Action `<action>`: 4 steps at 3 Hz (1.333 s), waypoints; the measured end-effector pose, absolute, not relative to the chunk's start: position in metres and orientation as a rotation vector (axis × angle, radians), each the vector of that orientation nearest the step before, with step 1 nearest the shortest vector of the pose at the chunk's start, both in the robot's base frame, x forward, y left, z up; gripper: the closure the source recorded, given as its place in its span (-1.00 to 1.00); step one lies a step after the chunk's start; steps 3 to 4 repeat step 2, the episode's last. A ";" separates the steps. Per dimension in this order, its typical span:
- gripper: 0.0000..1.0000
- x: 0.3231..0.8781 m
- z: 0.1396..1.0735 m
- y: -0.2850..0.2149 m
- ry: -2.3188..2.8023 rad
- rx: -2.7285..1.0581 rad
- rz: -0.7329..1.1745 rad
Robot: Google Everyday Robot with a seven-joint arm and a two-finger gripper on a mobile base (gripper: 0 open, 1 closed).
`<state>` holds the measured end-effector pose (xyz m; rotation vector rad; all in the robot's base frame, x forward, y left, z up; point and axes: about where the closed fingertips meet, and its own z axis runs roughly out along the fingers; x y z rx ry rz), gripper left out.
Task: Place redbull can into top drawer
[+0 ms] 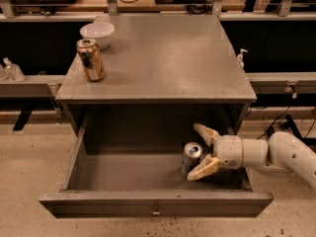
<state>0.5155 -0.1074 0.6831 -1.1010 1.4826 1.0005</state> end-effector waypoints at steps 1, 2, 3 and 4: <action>-1.00 0.509 0.701 -0.119 1.459 -1.079 0.955; -1.00 0.497 0.738 -0.125 1.365 -1.051 0.943; -1.00 0.497 0.738 -0.125 1.365 -1.051 0.943; -1.00 0.497 0.738 -0.125 1.365 -1.051 0.943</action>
Offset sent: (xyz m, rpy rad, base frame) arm -0.0361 -0.0277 0.1057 0.1618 -0.2025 -0.0552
